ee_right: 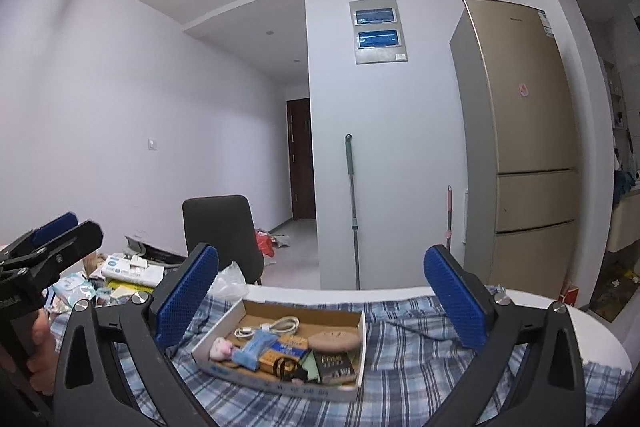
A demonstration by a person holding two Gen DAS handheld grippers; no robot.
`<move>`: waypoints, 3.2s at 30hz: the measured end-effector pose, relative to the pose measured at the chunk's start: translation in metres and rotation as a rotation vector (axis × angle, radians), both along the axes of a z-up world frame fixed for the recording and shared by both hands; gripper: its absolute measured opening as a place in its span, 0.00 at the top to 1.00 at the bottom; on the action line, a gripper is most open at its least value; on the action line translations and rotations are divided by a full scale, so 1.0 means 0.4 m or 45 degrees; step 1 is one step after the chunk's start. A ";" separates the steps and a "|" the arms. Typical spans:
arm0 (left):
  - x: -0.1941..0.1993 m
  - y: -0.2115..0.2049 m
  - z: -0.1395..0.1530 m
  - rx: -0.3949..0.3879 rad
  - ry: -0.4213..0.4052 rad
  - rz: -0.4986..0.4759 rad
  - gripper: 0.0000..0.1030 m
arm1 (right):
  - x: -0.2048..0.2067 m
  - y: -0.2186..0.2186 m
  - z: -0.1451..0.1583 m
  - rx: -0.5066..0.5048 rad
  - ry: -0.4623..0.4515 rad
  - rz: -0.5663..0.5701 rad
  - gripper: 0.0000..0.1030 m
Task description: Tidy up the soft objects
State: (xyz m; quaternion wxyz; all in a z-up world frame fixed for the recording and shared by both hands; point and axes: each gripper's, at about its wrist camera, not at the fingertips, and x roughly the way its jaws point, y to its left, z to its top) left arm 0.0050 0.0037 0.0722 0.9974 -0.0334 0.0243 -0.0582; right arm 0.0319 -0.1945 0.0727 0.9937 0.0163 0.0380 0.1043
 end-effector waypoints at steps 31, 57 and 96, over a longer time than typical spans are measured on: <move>0.064 0.002 -0.191 0.098 0.111 0.079 0.00 | 0.017 -0.034 -0.187 -0.110 0.090 -0.027 0.00; 0.058 0.009 -0.197 0.098 0.102 0.092 0.00 | 0.000 -0.019 -0.182 -0.131 0.044 -0.020 0.00; 0.063 0.023 -0.191 0.070 0.107 0.084 0.00 | 0.015 -0.010 -0.188 -0.179 0.092 -0.022 0.00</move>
